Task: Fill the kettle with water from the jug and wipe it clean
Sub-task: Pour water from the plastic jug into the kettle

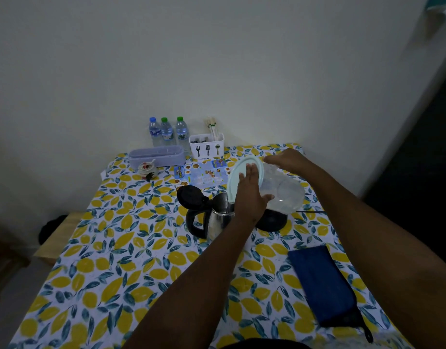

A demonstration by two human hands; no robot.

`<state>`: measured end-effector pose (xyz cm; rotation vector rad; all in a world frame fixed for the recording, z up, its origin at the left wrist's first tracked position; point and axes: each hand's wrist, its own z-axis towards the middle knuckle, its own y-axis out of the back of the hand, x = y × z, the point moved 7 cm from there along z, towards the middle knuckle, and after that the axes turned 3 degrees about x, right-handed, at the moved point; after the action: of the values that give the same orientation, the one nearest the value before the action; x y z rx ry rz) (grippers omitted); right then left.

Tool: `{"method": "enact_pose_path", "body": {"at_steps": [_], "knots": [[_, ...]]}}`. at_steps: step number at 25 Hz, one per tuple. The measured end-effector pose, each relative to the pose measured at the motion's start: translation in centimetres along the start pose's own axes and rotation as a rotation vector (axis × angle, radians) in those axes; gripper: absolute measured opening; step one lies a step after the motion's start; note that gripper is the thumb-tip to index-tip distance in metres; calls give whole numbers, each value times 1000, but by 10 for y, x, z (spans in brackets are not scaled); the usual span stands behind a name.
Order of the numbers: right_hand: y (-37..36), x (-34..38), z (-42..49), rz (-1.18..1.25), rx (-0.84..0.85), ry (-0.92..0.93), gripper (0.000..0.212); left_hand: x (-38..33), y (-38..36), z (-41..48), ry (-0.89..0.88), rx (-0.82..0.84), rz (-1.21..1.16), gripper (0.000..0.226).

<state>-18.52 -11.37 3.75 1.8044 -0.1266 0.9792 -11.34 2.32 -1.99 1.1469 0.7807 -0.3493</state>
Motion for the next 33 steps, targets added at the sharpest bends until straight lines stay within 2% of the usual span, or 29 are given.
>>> {"method": "enact_pose_path", "body": {"at_steps": [3, 8, 11, 16, 24, 29, 31, 33], "knots": [[-3, -19, -1, 108, -8, -35, 56, -4, -3, -1, -50, 40, 34, 100], [-10, -69, -8, 322, -29, -141, 41, -12, -31, 5, -65, 192, 191, 102], [-11, -108, -15, 433, -62, -224, 46, -21, -56, 10, -102, 278, 305, 101], [-1, -180, -23, 579, -129, -346, 45, -36, -117, 25, -142, 447, 441, 96], [18, -298, -18, 750, -248, -535, 42, -60, -227, 56, -330, 582, 699, 98], [29, -341, -1, 757, -288, -534, 58, -77, -255, 70, -367, 548, 623, 95], [33, -348, 9, 794, -280, -485, 52, -79, -257, 79, -392, 551, 614, 89], [39, -352, 20, 851, -288, -439, 37, -78, -258, 86, -400, 559, 606, 84]]}}
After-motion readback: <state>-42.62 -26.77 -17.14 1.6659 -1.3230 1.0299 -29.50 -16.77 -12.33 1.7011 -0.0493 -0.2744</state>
